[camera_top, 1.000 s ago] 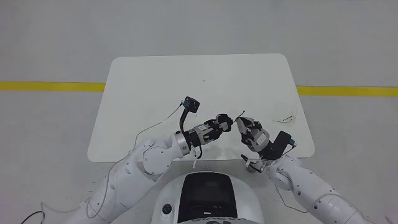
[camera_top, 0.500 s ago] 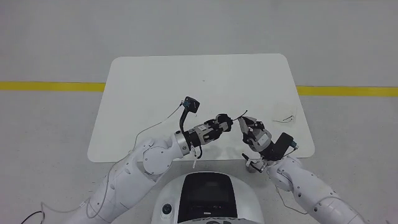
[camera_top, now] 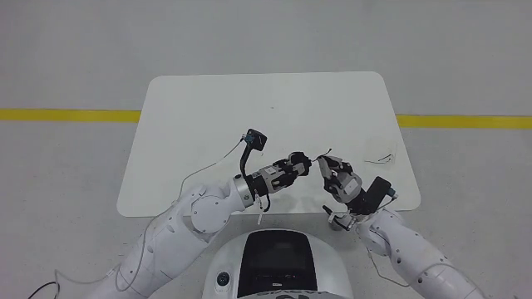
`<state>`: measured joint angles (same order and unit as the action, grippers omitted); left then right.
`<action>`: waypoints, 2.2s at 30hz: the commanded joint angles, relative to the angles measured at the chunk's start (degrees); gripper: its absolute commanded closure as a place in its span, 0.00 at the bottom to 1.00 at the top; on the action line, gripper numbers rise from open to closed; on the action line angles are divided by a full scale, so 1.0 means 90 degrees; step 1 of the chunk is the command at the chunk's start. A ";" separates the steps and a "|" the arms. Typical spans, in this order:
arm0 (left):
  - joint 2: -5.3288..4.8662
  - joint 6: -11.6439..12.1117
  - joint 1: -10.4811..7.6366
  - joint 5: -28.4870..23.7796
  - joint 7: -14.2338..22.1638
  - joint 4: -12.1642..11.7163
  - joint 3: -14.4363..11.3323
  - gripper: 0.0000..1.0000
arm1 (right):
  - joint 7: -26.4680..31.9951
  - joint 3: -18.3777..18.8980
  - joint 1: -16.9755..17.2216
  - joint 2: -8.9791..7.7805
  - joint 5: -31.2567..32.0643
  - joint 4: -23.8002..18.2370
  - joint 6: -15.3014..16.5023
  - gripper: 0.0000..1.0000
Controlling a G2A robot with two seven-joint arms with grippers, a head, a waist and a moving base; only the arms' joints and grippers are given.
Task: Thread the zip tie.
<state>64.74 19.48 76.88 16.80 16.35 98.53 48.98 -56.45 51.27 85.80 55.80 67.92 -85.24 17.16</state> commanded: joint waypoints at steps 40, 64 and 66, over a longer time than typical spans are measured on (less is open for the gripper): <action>-0.0051 -0.0278 0.0043 -0.2913 0.1358 -0.0060 0.0336 1.00 | -0.0580 0.0850 0.0563 -0.0222 0.1549 0.0101 -0.0112 0.00; 0.0012 -0.0579 -0.0223 -0.5604 0.2758 -0.0554 0.0333 1.00 | -0.0784 0.0628 0.0255 -0.0154 0.2448 0.0394 -0.1472 0.00; 0.0012 -0.0579 -0.0223 -0.5604 0.2758 -0.0554 0.0333 1.00 | -0.0784 0.0628 0.0255 -0.0154 0.2448 0.0394 -0.1472 0.00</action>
<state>64.85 14.30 74.85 -33.66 41.22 93.52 51.97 -63.51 56.84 88.05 54.41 89.95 -81.65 3.85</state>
